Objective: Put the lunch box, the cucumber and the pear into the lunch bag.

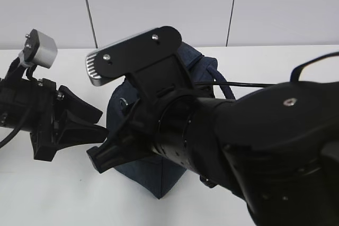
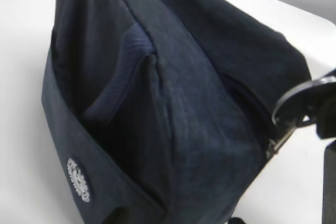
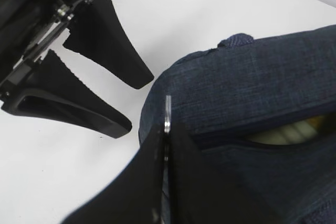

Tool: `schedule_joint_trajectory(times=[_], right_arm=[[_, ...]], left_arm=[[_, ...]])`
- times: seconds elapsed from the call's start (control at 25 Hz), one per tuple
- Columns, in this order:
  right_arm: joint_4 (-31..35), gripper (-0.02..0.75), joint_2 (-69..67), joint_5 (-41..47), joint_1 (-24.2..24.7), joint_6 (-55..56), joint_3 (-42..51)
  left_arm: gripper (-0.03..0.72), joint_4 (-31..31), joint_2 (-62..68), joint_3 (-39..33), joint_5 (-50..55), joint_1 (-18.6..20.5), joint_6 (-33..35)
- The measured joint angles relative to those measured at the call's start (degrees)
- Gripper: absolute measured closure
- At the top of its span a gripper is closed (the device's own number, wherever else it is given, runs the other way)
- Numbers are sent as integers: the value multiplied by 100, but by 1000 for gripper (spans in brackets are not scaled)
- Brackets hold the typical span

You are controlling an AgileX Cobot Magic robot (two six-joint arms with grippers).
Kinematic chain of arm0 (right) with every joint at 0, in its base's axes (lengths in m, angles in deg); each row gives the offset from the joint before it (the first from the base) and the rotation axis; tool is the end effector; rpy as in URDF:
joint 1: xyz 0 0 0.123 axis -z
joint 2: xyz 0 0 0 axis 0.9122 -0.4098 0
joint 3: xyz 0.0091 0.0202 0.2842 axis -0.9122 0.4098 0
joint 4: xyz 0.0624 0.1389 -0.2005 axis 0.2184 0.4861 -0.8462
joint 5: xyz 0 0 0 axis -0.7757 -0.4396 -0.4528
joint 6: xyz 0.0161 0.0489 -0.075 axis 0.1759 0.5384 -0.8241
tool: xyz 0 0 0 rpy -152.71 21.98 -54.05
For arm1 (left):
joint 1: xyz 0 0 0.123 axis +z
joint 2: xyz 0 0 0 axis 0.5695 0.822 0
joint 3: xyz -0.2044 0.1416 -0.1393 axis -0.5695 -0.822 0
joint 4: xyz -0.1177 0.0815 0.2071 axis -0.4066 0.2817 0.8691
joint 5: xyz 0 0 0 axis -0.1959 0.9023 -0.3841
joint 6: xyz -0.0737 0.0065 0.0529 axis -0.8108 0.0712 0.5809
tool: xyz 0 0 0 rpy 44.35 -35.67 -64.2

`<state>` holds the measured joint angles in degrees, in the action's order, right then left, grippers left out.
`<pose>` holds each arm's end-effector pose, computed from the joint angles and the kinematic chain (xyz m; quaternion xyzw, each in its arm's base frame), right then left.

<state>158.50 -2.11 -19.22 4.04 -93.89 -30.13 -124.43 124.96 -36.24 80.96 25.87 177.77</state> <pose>0.1875 0.2746 0.2536 -0.2820 0.8242 0.1341 0.4724 0.2482 -0.1060 0.2029 0.4600 0.7643 -0.3073 0.3315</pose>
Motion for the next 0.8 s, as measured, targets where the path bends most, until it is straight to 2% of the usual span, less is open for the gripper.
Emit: schedule_joint_trajectory(times=[0.24, 0.48, 0.52, 0.6, 0.64, 0.72, 0.8], right_arm=[[188, 738, 0, -13, 0, -179, -51], [210, 738, 12, -13, 0, -201, -51], [210, 738, 12, -13, 0, -201, -51], [210, 738, 12, -13, 0, -224, -67], [210, 738, 12, -46, 0, -280, -78], [224, 738, 12, -161, 0, -387, -139], [317, 738, 12, -295, 64, -558, -265]], left_arm=[[346, -191, 0, 0, -13, -86, 207], [356, -480, 64, 0, -455, -613, 431], [393, -568, 117, 0, -520, -654, 431], [548, -721, 208, 0, -595, -694, 445], [601, -777, 229, 0, -625, -694, 456], [650, -815, 234, 0, -649, -694, 456], [667, -820, 234, 0, -665, -697, 462]])
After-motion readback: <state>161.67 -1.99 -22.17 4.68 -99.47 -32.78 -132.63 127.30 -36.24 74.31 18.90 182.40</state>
